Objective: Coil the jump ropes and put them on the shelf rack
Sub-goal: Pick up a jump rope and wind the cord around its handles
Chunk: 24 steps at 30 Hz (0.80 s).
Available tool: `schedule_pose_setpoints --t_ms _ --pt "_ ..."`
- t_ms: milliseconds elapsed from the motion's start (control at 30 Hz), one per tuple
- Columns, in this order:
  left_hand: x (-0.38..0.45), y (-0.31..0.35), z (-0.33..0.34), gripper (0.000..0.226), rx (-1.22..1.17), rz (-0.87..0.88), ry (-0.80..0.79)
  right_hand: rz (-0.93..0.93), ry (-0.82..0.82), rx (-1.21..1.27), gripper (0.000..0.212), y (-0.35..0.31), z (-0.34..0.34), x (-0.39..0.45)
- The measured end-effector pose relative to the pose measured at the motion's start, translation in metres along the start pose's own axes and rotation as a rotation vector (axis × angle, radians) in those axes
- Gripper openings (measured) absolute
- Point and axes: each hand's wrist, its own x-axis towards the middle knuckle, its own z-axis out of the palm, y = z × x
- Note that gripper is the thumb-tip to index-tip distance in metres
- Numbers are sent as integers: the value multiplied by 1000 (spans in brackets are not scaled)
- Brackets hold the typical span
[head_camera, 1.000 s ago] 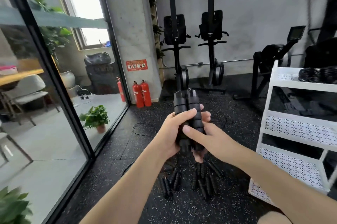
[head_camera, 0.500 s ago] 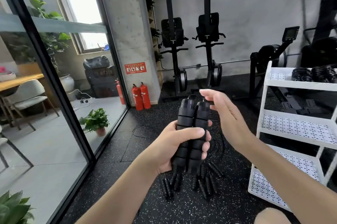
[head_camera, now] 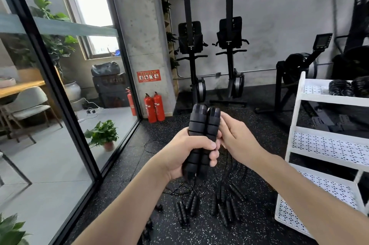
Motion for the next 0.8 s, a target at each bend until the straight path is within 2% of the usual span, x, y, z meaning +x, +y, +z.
schedule_pose_setpoints --t_ms 67,100,167,267,333,400,500,667,733,800 --pt "3 -1 0 23 -34 19 71 -56 -96 -55 28 -3 2 0" --pt "5 -3 0 20 -45 30 116 -65 -90 -39 30 -8 5 1" --pt "8 -9 1 16 -45 53 208 24 -98 108 28 -17 12 0" --pt "12 -20 4 16 -54 107 326 -35 -138 -186 16 -10 12 -10" --pt "13 -22 4 21 -136 133 363 -48 -96 -257 33 -3 11 -18" --pt "13 -19 1 25 -241 131 375 -51 -50 -174 40 -1 12 -25" --pt "13 -17 -4 26 -362 144 399 -61 -8 -160 39 1 19 -34" --pt "11 -19 -10 39 -433 125 258 -26 118 -124 28 -3 26 -41" --pt "11 -19 -11 36 -443 145 221 4 86 -106 27 -4 25 -43" --pt "14 -23 -11 28 -452 203 221 42 5 -85 38 -6 28 -46"
